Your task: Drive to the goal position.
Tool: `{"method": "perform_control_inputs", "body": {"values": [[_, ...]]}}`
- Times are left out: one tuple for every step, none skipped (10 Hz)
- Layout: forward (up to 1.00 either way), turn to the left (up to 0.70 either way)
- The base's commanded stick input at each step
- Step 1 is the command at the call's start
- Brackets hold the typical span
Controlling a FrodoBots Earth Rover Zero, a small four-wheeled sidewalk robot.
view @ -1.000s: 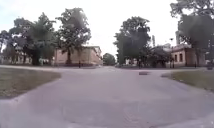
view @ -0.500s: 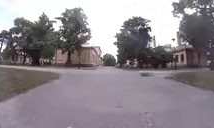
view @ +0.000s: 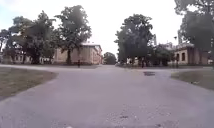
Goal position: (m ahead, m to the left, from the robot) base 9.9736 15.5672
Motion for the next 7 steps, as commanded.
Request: {"method": "perform_control_inputs", "body": {"values": [[0.85,0.0],[0.85,0.16],[0.85,0.34],[0.85,0.34],[0.85,0.12],[0.85,0.0],[0.85,0.0]]}}
